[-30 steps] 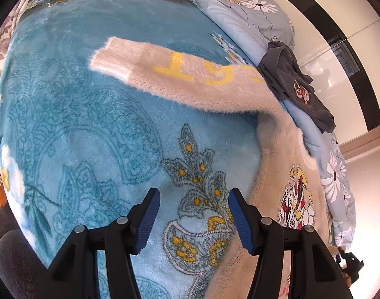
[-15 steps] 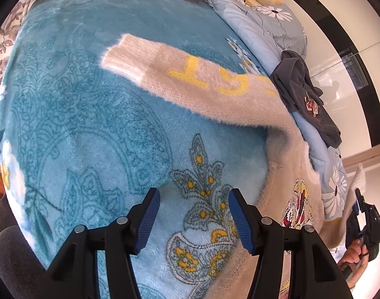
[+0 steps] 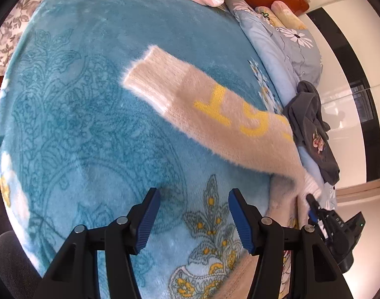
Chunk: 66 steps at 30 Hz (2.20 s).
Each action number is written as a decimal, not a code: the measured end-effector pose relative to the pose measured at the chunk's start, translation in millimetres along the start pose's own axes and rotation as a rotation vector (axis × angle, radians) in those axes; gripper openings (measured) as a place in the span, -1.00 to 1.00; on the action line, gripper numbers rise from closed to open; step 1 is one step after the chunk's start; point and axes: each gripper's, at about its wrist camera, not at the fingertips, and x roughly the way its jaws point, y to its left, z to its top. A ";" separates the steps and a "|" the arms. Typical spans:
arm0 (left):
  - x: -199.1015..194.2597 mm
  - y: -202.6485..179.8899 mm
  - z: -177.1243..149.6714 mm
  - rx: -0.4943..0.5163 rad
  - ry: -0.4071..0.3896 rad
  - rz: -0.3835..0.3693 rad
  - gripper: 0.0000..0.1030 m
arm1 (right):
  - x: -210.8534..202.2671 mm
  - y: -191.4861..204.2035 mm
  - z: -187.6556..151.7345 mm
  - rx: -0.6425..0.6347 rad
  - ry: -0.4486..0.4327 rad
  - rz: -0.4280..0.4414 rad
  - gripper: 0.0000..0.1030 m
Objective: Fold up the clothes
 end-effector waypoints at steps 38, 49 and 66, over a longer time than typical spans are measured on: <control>-58.3 -131.0 53.3 0.344 -0.304 -0.189 -0.79 | -100.5 -62.2 -21.2 0.029 -0.064 -0.016 -0.25; -34.8 -300.5 -53.2 0.761 -0.096 -0.474 -0.79 | -166.4 -127.7 -13.0 0.193 -0.212 -0.098 -0.25; 113.2 -301.0 -198.6 0.848 0.350 -0.229 -0.75 | -202.7 -179.1 -36.8 0.293 -0.227 -0.157 -0.25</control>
